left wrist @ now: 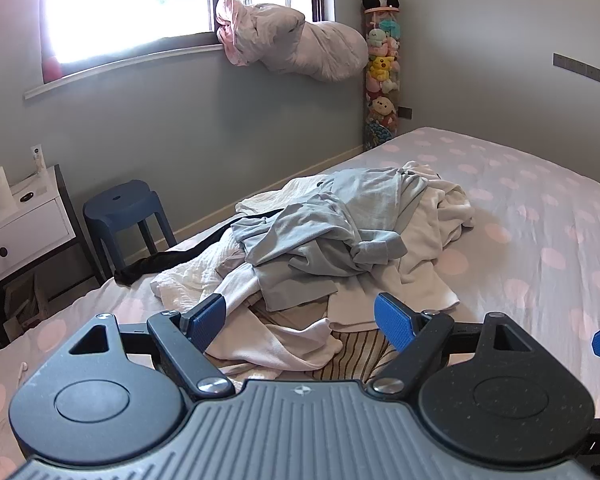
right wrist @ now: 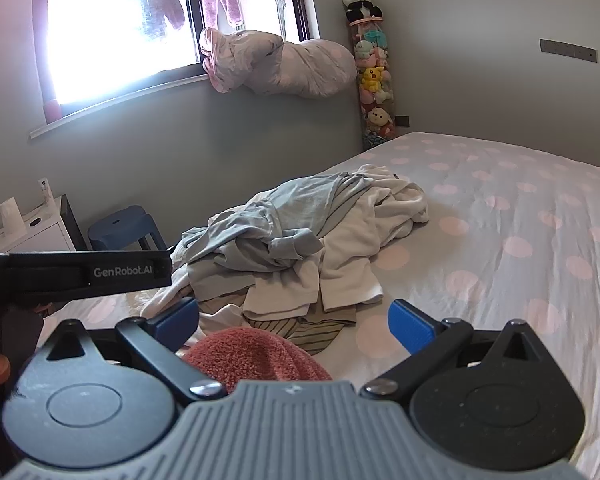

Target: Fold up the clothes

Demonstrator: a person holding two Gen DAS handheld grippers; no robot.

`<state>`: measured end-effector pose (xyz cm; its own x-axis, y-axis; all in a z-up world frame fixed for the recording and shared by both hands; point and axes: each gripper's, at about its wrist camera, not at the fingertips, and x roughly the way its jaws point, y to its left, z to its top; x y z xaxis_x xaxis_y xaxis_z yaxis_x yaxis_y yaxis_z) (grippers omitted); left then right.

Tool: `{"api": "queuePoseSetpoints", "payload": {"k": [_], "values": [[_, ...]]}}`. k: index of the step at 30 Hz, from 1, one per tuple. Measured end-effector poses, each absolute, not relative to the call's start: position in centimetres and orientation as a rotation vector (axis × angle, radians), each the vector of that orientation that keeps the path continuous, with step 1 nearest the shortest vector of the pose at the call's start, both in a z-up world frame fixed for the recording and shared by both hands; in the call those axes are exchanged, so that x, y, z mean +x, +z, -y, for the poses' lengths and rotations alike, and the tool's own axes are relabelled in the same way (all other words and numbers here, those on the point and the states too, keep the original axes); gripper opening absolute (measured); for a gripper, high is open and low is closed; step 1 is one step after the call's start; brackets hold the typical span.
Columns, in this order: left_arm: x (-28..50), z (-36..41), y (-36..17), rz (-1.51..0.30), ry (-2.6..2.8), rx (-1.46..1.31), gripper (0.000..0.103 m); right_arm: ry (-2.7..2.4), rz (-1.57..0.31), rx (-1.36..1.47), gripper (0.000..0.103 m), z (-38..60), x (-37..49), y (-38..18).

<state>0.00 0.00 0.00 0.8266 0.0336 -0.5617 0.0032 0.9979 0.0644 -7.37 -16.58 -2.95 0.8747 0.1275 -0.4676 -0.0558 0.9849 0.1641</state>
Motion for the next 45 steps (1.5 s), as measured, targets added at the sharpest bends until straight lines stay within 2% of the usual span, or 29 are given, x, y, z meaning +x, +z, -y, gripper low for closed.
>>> {"api": "queuePoseSetpoints", "payload": {"k": [45], "values": [[-0.32,0.04,-0.07,-0.586,0.014,0.028,0.081,0.126,-0.498,0.148,0.102,16.39,-8.04,-2.93]]}}
